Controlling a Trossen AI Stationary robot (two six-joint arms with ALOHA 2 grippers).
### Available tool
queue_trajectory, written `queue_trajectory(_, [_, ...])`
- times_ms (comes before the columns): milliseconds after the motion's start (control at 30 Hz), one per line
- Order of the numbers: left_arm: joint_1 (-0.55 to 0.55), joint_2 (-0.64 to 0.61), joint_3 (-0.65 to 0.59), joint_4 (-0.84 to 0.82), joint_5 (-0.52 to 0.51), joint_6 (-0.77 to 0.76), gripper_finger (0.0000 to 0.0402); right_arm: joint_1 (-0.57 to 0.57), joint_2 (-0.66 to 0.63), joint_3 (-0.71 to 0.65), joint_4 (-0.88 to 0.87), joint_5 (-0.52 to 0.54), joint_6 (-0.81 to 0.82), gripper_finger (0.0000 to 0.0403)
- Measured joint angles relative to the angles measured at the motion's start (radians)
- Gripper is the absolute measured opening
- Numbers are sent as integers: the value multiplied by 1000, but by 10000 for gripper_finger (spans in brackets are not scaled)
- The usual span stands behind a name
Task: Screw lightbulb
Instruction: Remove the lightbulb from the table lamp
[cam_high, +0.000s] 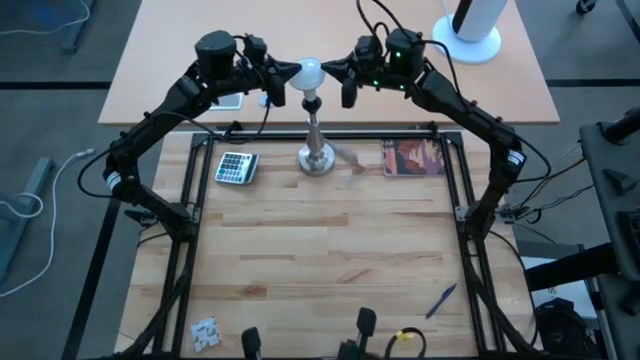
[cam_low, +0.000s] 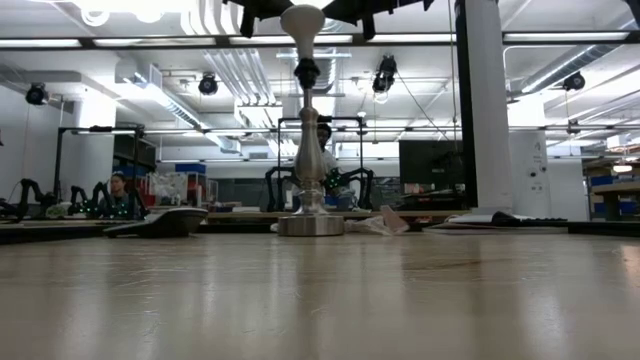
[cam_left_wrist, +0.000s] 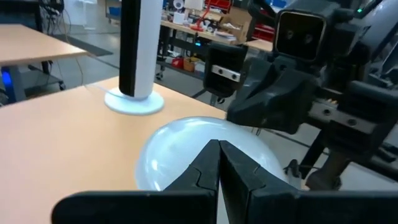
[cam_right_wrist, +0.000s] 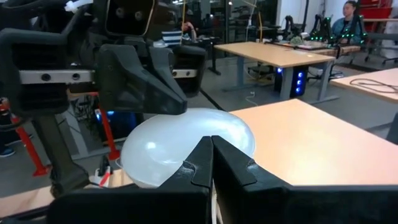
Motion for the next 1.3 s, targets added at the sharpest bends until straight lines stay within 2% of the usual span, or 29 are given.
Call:
queue_trajectory(200, [-2,1,-1,6,45,-55,0,-1,18,1,3,10,12,0])
queue_trajectory(700, [-8,-5,11,106,71,-84,0,1,-26,-2,-4,2,38,0])
queue_trajectory(1033, [11,-12,55,110,63,108,0,3,-28,36,-5,-6,36,0])
queue_trajectory(1300, [44,1,15,71,55,130,0,2,-30,39,6,0,6,0])
